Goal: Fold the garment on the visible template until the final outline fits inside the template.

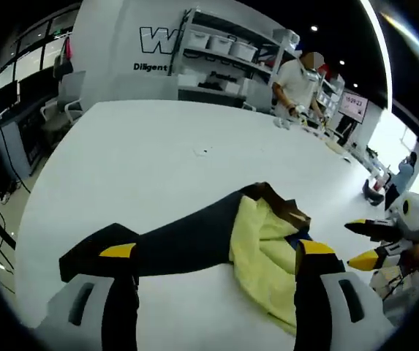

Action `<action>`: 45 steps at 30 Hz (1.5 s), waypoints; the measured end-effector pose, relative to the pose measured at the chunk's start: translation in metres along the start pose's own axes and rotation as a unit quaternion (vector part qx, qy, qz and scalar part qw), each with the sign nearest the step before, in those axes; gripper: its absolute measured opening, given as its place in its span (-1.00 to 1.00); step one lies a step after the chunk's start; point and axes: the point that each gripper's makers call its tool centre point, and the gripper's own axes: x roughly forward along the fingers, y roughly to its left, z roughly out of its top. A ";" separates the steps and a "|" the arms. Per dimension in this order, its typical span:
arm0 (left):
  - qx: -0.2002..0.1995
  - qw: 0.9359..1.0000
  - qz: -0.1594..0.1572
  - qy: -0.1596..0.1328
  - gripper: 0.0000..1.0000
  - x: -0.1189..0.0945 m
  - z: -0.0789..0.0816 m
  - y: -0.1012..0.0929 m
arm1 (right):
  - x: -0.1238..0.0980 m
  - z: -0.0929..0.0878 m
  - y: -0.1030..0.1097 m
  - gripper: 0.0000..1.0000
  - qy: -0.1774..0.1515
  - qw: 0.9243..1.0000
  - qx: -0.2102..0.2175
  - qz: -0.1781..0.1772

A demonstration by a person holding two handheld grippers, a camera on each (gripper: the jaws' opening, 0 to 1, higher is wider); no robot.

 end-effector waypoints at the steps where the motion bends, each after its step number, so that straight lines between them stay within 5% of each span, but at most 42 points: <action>1: 0.000 1.000 -0.001 0.000 0.73 0.001 0.000 -0.002 | 0.003 0.002 -0.001 0.47 -0.001 1.000 0.001 0.001; 8: -0.006 1.000 -0.020 0.009 0.65 0.009 -0.005 -0.017 | 0.026 0.012 -0.013 0.42 0.006 1.000 0.013 0.011; 19: -0.020 0.998 -0.033 0.049 0.45 0.025 -0.037 -0.030 | 0.057 0.009 -0.032 0.16 0.016 1.000 0.001 0.010; 24: -0.011 0.996 -0.027 0.081 0.16 0.035 -0.058 -0.031 | 0.069 0.005 -0.037 -0.06 0.019 1.000 -0.010 0.017; 33: -0.031 0.994 -0.056 0.093 -0.28 0.049 -0.071 -0.041 | 0.084 -0.003 -0.051 -0.42 0.025 0.999 -0.018 0.010; 38: -0.033 0.992 -0.061 0.104 -0.30 0.055 -0.080 -0.040 | 0.085 -0.005 -0.051 -0.63 0.020 0.999 -0.020 0.016; 45: -0.029 0.993 -0.053 0.104 -0.79 0.058 -0.088 -0.035 | 0.084 -0.004 -0.048 -0.90 0.014 0.999 -0.030 0.024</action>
